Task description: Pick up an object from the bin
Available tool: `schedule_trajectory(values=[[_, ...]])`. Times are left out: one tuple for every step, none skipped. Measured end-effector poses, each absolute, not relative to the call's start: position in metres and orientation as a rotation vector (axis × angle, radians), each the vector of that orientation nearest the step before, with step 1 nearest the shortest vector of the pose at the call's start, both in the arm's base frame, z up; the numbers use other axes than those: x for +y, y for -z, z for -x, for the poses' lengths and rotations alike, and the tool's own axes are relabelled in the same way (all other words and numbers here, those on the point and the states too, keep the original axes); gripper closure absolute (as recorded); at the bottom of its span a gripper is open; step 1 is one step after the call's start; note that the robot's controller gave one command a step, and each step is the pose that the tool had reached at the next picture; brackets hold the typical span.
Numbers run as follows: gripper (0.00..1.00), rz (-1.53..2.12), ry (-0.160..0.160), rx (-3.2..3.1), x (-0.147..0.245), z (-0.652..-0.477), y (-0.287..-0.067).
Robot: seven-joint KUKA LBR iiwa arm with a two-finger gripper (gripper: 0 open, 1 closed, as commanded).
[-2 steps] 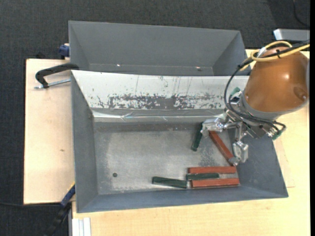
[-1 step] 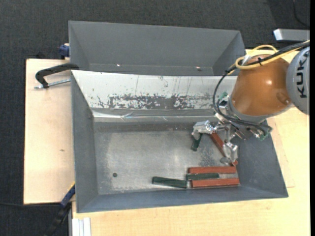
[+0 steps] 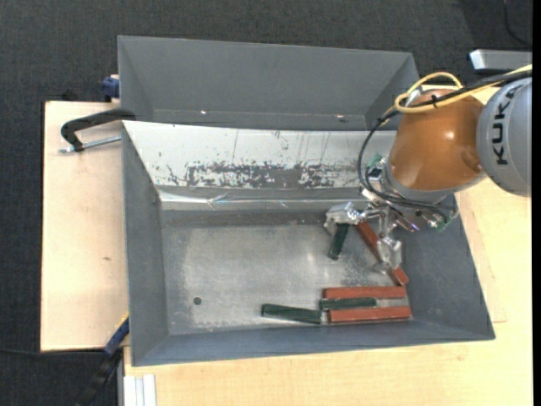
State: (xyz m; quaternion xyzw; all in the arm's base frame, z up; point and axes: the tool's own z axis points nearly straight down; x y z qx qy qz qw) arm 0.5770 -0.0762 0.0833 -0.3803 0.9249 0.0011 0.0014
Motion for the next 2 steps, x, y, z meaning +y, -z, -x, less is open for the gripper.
schedule_trajectory(values=[[1.00,1.594,0.000,2.700,-0.0690,-0.5990,-0.0712],[1.00,1.594,0.000,2.700,-0.0689,-0.5989,-0.0711]])
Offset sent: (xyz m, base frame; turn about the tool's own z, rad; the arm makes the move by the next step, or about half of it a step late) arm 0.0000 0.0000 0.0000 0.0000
